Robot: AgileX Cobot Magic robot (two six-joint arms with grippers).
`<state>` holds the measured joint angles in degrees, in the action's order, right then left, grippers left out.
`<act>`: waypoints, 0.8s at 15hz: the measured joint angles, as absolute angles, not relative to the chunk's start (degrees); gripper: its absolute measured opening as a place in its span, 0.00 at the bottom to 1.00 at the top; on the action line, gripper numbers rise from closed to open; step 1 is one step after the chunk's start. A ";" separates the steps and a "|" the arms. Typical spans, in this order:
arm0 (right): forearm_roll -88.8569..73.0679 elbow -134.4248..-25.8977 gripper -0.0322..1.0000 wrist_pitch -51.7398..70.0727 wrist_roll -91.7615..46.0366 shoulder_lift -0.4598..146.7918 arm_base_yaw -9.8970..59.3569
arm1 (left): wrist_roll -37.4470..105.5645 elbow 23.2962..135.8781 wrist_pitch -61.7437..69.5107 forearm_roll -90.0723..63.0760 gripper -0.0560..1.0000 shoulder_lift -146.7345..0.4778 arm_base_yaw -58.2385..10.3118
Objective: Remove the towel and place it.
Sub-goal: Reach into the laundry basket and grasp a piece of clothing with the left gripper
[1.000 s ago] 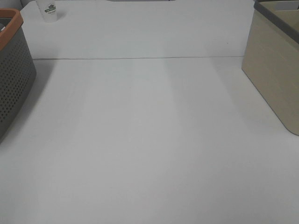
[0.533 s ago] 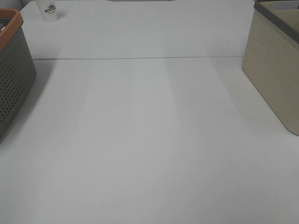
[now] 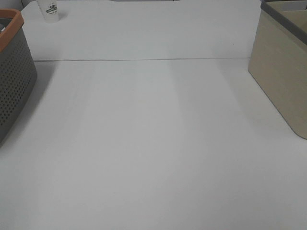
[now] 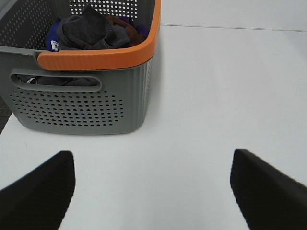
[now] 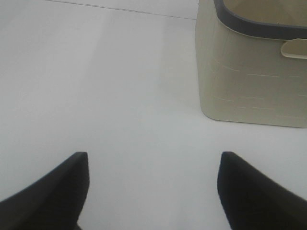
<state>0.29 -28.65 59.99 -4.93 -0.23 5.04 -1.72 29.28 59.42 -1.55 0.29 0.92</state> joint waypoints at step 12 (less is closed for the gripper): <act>0.29 -28.65 0.75 59.99 -4.93 -0.23 5.04 | -1.78 29.28 59.42 -1.38 0.83 0.29 0.92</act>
